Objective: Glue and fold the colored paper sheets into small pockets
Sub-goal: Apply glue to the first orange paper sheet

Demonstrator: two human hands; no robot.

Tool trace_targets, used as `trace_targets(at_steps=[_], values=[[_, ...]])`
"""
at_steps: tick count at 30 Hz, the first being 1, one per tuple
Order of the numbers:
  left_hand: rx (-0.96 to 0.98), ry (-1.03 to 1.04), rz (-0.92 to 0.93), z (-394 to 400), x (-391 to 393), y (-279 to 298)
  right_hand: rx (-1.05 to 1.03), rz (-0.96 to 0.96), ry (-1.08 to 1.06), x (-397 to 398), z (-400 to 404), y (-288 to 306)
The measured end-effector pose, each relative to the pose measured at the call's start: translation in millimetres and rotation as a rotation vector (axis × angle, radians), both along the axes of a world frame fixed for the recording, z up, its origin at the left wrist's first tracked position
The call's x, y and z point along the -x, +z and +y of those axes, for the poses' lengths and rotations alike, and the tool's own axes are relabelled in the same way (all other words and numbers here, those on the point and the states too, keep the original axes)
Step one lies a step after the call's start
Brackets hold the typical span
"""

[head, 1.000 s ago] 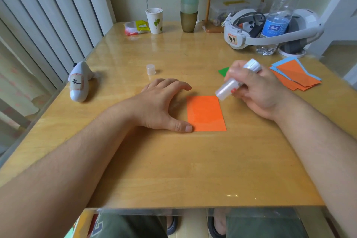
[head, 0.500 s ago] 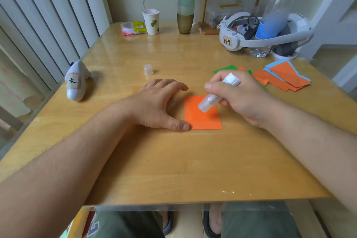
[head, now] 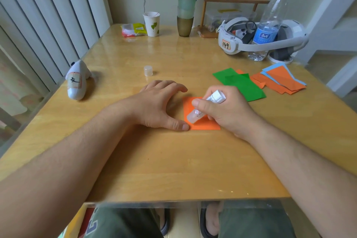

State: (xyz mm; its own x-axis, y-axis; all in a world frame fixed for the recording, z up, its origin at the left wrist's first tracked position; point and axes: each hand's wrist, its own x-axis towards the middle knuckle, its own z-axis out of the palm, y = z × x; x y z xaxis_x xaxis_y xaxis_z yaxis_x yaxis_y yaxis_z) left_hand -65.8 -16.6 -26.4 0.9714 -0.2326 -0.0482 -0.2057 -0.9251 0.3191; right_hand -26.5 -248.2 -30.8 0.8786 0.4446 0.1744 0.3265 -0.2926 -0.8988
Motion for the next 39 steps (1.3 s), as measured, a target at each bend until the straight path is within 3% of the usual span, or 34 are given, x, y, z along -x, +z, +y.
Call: trace_targets(at_steps=[20, 25, 39], values=[[0.019, -0.013, 0.004, 1, 0, 0, 0.157, -0.17, -0.28, -6, -28, 7], [0.013, -0.013, 0.001, 1, -1, -1, -0.109, -0.079, -0.317, -6, -23, 7], [0.006, -0.011, 0.015, 0, -1, 0, 0.029, -0.123, -0.099, 9, -7, 6]])
